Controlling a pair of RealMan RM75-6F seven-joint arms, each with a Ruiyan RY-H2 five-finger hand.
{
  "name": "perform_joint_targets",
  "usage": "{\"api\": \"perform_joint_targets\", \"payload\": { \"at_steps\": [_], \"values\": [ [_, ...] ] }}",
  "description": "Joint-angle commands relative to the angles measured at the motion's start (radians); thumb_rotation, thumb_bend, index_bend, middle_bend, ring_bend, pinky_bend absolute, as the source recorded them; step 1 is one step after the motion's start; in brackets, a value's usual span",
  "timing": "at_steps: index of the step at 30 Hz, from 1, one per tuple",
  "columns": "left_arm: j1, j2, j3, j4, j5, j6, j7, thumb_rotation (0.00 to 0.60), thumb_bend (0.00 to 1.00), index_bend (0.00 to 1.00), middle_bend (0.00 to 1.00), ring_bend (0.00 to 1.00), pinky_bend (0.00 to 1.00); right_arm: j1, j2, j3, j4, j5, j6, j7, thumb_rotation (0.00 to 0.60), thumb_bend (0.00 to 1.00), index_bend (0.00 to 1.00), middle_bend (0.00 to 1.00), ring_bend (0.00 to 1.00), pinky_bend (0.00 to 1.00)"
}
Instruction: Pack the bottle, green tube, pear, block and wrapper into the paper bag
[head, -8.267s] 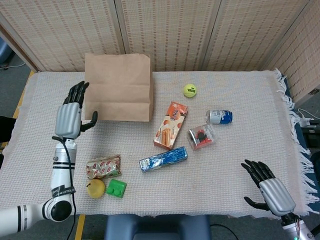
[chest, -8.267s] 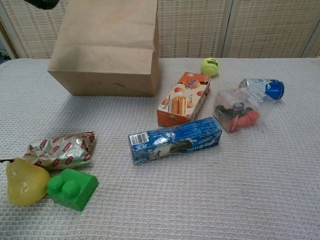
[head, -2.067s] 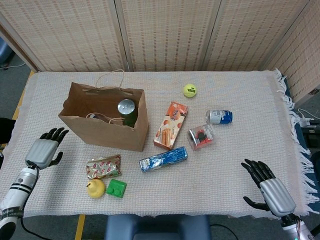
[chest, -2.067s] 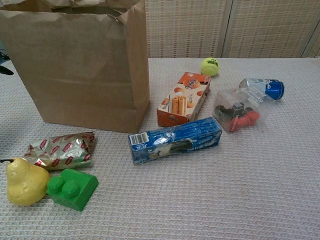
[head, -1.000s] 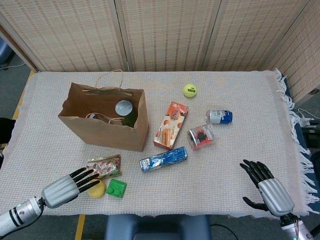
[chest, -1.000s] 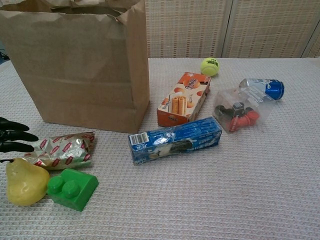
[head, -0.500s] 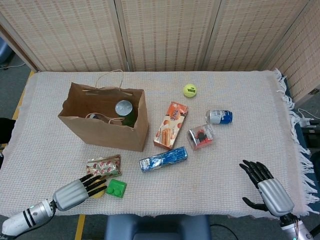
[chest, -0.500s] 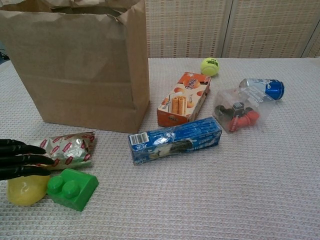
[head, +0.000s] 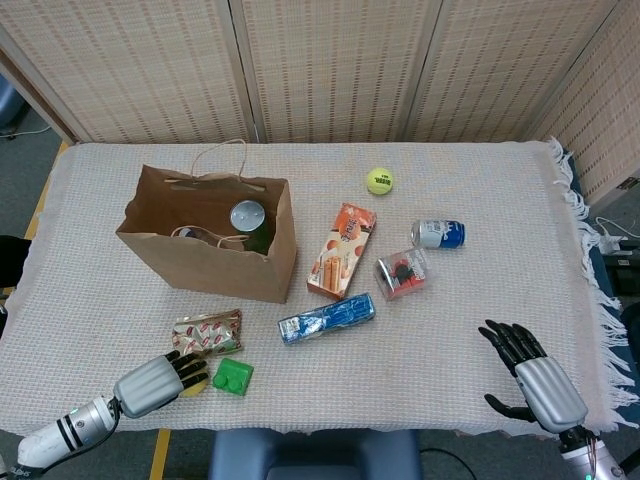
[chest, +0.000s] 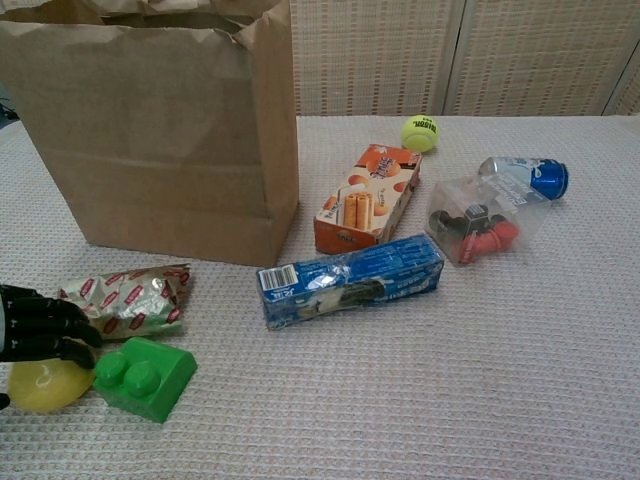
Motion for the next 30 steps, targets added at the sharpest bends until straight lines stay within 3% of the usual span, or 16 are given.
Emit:
{"api": "perform_joint_targets", "payload": {
  "at_steps": [1, 4, 9, 13, 19, 24, 26, 30],
  "values": [
    [0.025, -0.031, -0.006, 0.043, 0.006, 0.056, 0.004, 0.600, 0.58, 0.57, 0.48, 0.44, 0.65, 0.000, 0.001, 0.000, 0.000, 0.000, 0.001, 0.001, 0.600, 0.12, 0.00, 0.00, 0.00, 0.03],
    [0.037, -0.033, -0.012, 0.066, -0.002, 0.087, 0.003, 0.600, 0.60, 0.62, 0.59, 0.54, 0.72, -0.001, 0.001, 0.000, 0.000, -0.001, 0.002, 0.003, 0.600, 0.12, 0.00, 0.00, 0.00, 0.03],
    [0.066, 0.006, -0.039, 0.067, -0.054, 0.147, -0.022, 0.600, 0.60, 0.64, 0.62, 0.56, 0.73, -0.002, 0.002, -0.001, 0.001, -0.005, 0.007, 0.008, 0.600, 0.12, 0.00, 0.00, 0.00, 0.03],
    [0.112, 0.044, -0.091, 0.061, -0.149, 0.219, -0.083, 0.600, 0.60, 0.64, 0.62, 0.56, 0.72, -0.001, 0.002, 0.000, 0.000, -0.004, 0.007, 0.009, 0.600, 0.12, 0.00, 0.00, 0.00, 0.03],
    [0.197, 0.066, -0.264, -0.004, -0.441, 0.291, -0.286, 0.600, 0.60, 0.63, 0.61, 0.56, 0.69, -0.003, 0.001, -0.001, 0.001, -0.003, 0.008, 0.006, 0.600, 0.12, 0.00, 0.00, 0.00, 0.03],
    [0.211, 0.111, -0.476, -0.226, -0.721, 0.260, -0.460, 0.600, 0.60, 0.63, 0.61, 0.56, 0.69, -0.004, -0.001, -0.002, -0.001, -0.004, 0.008, -0.001, 0.600, 0.12, 0.00, 0.00, 0.00, 0.03],
    [0.196, 0.153, -0.554, -0.330, -0.805, 0.231, -0.469, 0.600, 0.60, 0.63, 0.62, 0.56, 0.69, -0.004, -0.002, -0.002, -0.002, -0.004, 0.005, -0.005, 0.600, 0.12, 0.00, 0.00, 0.00, 0.03],
    [0.137, 0.207, -0.662, -0.430, -0.895, 0.182, -0.383, 0.600, 0.61, 0.63, 0.62, 0.56, 0.70, -0.004, -0.003, -0.002, -0.003, 0.000, 0.002, -0.010, 0.600, 0.12, 0.00, 0.00, 0.00, 0.03]
  ]
}}
